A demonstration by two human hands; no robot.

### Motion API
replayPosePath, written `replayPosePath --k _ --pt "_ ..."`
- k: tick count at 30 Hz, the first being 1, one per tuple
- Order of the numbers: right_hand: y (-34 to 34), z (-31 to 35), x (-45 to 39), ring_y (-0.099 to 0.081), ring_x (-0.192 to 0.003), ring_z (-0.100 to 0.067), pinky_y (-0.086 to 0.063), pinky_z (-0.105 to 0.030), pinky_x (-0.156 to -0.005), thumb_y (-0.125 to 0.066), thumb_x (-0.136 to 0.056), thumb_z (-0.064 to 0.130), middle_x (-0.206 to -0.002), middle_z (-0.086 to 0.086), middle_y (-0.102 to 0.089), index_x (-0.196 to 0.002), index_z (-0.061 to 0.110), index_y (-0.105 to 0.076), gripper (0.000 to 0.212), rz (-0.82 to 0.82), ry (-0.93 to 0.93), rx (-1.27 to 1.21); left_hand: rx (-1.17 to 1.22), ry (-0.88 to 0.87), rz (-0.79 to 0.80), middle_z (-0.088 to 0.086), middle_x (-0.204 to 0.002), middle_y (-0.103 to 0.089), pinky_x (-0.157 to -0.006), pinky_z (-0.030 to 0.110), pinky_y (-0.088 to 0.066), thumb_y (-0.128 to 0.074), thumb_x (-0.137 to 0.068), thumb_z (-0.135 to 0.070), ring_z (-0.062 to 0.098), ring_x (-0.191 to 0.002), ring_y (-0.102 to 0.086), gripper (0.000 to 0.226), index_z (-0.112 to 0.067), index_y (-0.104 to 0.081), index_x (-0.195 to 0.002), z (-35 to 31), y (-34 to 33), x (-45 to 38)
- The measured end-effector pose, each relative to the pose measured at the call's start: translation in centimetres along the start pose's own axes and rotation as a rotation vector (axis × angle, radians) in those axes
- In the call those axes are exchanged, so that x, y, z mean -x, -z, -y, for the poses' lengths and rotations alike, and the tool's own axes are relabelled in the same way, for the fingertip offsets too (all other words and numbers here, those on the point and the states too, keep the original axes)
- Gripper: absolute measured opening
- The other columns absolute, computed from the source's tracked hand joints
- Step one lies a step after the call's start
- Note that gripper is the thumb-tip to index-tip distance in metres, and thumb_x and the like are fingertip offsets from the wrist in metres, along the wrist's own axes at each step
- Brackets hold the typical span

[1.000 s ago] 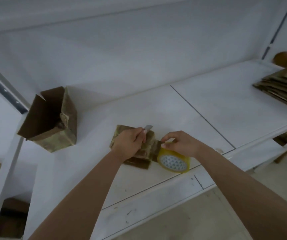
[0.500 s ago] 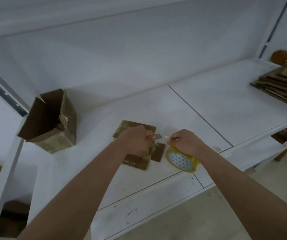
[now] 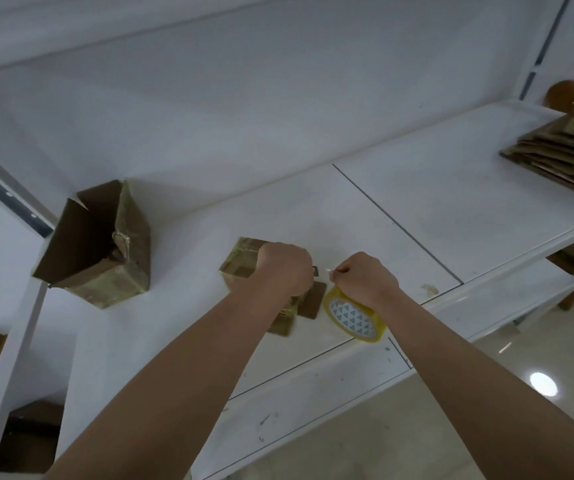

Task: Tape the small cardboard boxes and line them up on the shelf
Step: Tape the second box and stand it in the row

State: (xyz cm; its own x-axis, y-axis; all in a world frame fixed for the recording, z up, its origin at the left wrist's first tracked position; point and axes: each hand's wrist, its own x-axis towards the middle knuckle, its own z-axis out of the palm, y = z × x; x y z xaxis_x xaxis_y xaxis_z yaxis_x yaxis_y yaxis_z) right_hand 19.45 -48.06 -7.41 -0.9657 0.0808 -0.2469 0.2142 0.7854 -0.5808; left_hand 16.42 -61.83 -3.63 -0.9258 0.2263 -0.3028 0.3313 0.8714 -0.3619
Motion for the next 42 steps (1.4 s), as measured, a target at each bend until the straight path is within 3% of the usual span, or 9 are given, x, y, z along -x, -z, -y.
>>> replayPosePath --k 6,11,16,20,26,31,36,40,42 --pt "0.2 -0.3 -0.1 -0.066 -0.071 -0.019 -0.041 -0.023 -0.056 -0.055 -0.093 0.041 -0.083 -0.001 -0.072 -0.089 0.021 -0.075 0.029 -0.009 -0.004 -0.008 0.31 -0.202 -0.178 -0.007 -0.07 -0.045 -0.068 0.03 -0.037 -0.032 -0.105 -0.029 0.016 -0.073 -0.05 0.032 -0.019 -0.046 -0.077 3.1 -1.8 0.8" --pt "0.2 -0.2 -0.3 -0.065 -0.069 -0.017 -0.038 -0.021 -0.052 -0.055 -0.092 0.04 -0.083 0.0 -0.072 -0.087 0.02 -0.076 0.029 -0.003 0.0 0.013 0.921 0.042 -0.246 -0.001 -0.086 -0.064 -0.071 0.034 -0.052 -0.043 -0.103 -0.025 0.021 -0.076 -0.063 0.021 -0.019 -0.051 -0.084 4.3 -4.0 0.9" --pt "0.3 -0.3 -0.3 -0.063 -0.065 -0.015 -0.034 -0.02 -0.052 -0.053 -0.093 0.04 -0.079 0.002 -0.071 -0.079 0.019 -0.071 0.031 -0.005 0.022 0.069 0.664 0.342 -0.343 -0.002 -0.087 -0.057 -0.054 0.031 -0.043 -0.044 -0.09 -0.065 0.024 -0.072 -0.058 0.047 -0.02 -0.038 -0.103 0.5 -4.3 0.1" --pt "0.6 -1.1 -0.1 -0.062 -0.066 -0.016 -0.033 -0.02 -0.052 -0.052 -0.094 0.039 -0.075 0.004 -0.067 -0.075 0.02 -0.069 0.032 -0.022 0.033 0.118 0.519 0.386 -0.368 0.004 -0.099 -0.058 -0.05 0.032 -0.038 -0.048 -0.093 -0.059 0.027 -0.078 -0.063 0.048 -0.017 -0.035 -0.111 -0.5 -4.7 -0.1" --pt "1.7 -2.7 0.5 -0.068 -0.073 -0.018 -0.041 -0.021 -0.057 -0.051 -0.093 0.036 -0.084 0.001 -0.074 -0.093 0.019 -0.075 0.029 -0.083 -0.026 0.019 0.505 0.385 -0.338 0.004 -0.1 -0.054 -0.053 0.033 -0.042 -0.059 -0.089 -0.054 0.024 -0.074 -0.057 0.057 -0.015 -0.032 -0.12 -0.6 -4.6 -0.2" --pt "0.5 -1.7 1.0 -0.059 -0.056 -0.014 -0.034 -0.019 -0.049 -0.046 -0.094 0.035 -0.063 0.005 -0.062 -0.07 0.017 -0.065 0.036 -0.134 0.027 0.137 0.485 0.318 -0.353 0.002 -0.111 -0.059 -0.059 0.032 -0.045 -0.059 -0.09 -0.05 0.025 -0.088 -0.063 0.049 -0.018 -0.044 -0.123 0.1 -4.6 0.0" --pt "0.3 -2.2 1.2 -0.063 -0.062 -0.017 -0.038 -0.02 -0.052 -0.047 -0.096 0.035 -0.066 0.006 -0.065 -0.079 0.019 -0.07 0.033 -0.137 0.034 0.116 0.643 0.073 -0.37 -0.011 -0.113 -0.061 -0.074 0.025 -0.04 -0.069 -0.079 -0.057 0.013 -0.103 -0.059 0.066 -0.036 -0.047 -0.138 4.2 -6.0 3.2" --pt "0.0 -0.7 1.3 -0.061 -0.069 -0.016 -0.038 -0.022 -0.055 -0.049 -0.095 0.036 -0.077 0.007 -0.065 -0.085 0.025 -0.071 0.026 -0.091 0.088 0.152 0.673 -0.124 -0.348 -0.032 -0.107 -0.048 -0.072 0.003 -0.028 -0.076 -0.069 -0.062 -0.01 -0.094 -0.043 0.07 -0.052 -0.048 -0.133 7.8 -6.7 7.1" --pt "-0.4 0.9 1.2 -0.061 -0.071 -0.013 -0.038 -0.021 -0.056 -0.055 -0.092 0.037 -0.08 0.011 -0.067 -0.085 0.03 -0.072 0.02 -0.04 0.127 0.033 0.601 -0.158 -0.289 -0.034 -0.104 -0.045 -0.071 0.01 -0.031 -0.078 -0.068 -0.057 -0.009 -0.091 -0.041 0.072 -0.053 -0.047 -0.133 8.5 -7.1 8.4"
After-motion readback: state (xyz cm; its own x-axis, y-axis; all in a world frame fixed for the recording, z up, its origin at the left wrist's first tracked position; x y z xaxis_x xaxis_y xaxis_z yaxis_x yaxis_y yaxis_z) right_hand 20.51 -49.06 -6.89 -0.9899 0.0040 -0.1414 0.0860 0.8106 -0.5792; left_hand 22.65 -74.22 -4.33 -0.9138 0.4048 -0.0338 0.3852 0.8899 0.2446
